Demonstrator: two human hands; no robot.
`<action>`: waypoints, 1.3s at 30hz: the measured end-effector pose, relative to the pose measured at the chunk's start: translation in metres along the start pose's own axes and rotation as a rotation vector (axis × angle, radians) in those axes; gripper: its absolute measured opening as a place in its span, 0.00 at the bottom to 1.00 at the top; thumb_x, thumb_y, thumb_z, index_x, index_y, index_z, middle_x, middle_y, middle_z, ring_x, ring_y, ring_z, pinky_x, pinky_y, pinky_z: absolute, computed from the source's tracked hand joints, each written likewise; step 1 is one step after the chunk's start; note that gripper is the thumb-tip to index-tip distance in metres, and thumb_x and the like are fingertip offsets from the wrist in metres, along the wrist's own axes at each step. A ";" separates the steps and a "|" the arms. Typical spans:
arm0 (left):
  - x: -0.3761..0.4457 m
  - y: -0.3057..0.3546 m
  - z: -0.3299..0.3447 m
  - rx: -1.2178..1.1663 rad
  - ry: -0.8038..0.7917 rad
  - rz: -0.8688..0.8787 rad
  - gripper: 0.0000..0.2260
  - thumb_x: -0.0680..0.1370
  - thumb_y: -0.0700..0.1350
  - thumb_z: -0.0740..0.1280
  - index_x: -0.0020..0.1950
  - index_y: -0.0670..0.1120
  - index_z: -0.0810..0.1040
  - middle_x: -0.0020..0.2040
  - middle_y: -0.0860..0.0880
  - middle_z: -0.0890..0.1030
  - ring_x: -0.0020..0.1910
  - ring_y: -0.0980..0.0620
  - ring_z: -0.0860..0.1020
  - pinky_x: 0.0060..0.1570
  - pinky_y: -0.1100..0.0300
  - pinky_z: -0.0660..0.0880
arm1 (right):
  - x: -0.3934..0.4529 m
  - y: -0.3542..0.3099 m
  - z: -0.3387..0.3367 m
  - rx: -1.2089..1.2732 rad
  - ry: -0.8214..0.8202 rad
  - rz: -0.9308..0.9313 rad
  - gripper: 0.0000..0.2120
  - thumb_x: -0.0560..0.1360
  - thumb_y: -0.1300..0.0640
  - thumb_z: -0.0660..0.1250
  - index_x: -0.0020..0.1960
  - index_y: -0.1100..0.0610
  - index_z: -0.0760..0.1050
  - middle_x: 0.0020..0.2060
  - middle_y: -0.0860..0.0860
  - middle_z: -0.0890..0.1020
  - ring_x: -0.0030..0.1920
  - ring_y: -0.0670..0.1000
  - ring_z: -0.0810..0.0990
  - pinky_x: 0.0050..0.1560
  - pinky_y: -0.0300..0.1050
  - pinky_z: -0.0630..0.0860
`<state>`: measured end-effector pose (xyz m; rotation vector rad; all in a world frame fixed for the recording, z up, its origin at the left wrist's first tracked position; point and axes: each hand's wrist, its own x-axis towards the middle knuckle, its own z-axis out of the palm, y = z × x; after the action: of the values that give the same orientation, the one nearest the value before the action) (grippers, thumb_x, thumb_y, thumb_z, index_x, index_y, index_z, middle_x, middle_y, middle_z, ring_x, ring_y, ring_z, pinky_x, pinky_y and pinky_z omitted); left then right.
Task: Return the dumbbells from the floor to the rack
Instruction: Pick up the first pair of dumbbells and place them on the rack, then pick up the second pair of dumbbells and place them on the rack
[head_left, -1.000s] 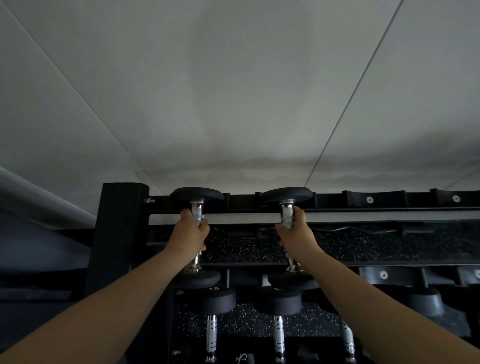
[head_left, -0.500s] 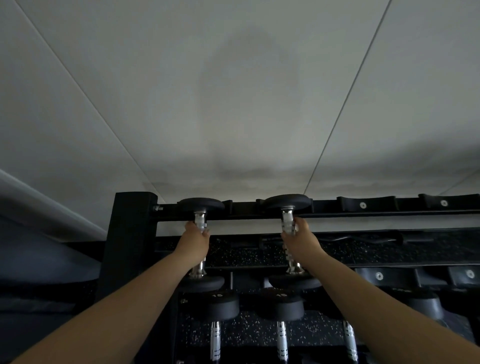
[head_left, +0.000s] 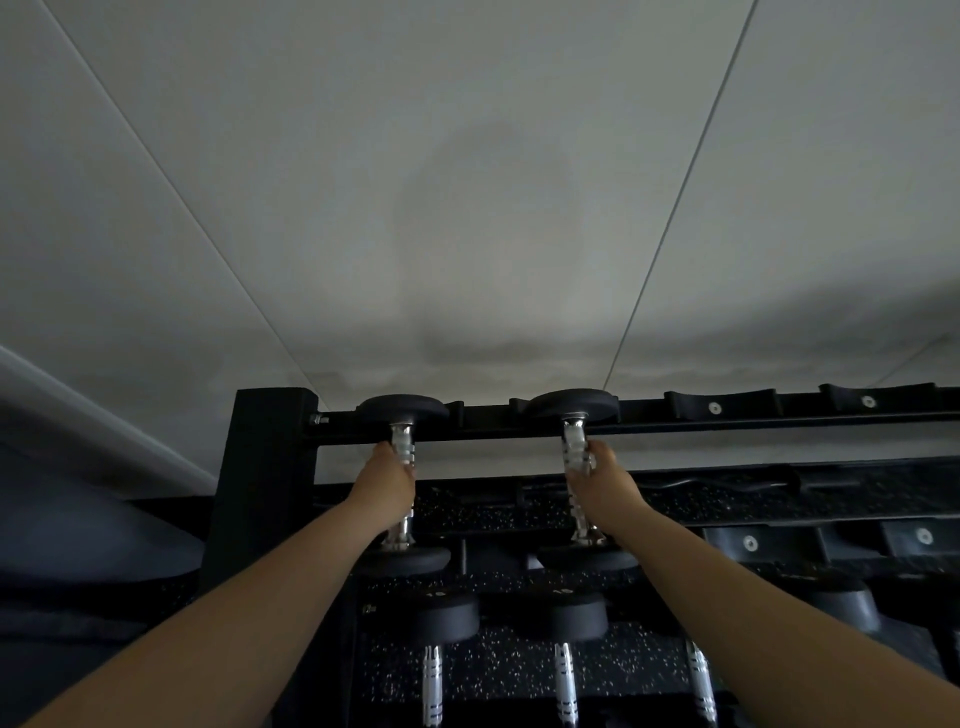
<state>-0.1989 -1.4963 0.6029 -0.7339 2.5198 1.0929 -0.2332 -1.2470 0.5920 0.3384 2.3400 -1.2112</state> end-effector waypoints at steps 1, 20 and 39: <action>0.000 0.000 -0.001 0.004 -0.001 0.002 0.13 0.81 0.41 0.56 0.63 0.37 0.66 0.50 0.37 0.77 0.40 0.47 0.75 0.33 0.57 0.68 | 0.000 0.000 0.000 -0.008 -0.001 -0.003 0.20 0.79 0.59 0.59 0.70 0.56 0.61 0.38 0.52 0.75 0.35 0.51 0.75 0.34 0.45 0.73; -0.034 0.022 -0.019 0.186 0.135 0.149 0.27 0.77 0.44 0.63 0.74 0.42 0.59 0.68 0.38 0.69 0.62 0.41 0.73 0.54 0.55 0.69 | -0.032 -0.010 -0.036 -0.223 0.048 -0.307 0.31 0.76 0.52 0.64 0.74 0.48 0.53 0.68 0.59 0.68 0.55 0.56 0.74 0.48 0.45 0.71; -0.245 0.004 0.036 0.163 0.406 0.063 0.24 0.77 0.54 0.62 0.70 0.45 0.65 0.65 0.41 0.73 0.64 0.41 0.71 0.63 0.45 0.70 | -0.129 0.026 -0.055 -0.373 -0.182 -0.639 0.33 0.75 0.47 0.65 0.75 0.51 0.55 0.72 0.57 0.65 0.67 0.60 0.69 0.61 0.51 0.69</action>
<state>0.0036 -1.3855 0.6927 -0.9118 2.9450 0.8072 -0.1287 -1.1871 0.6674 -0.6619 2.5148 -0.9621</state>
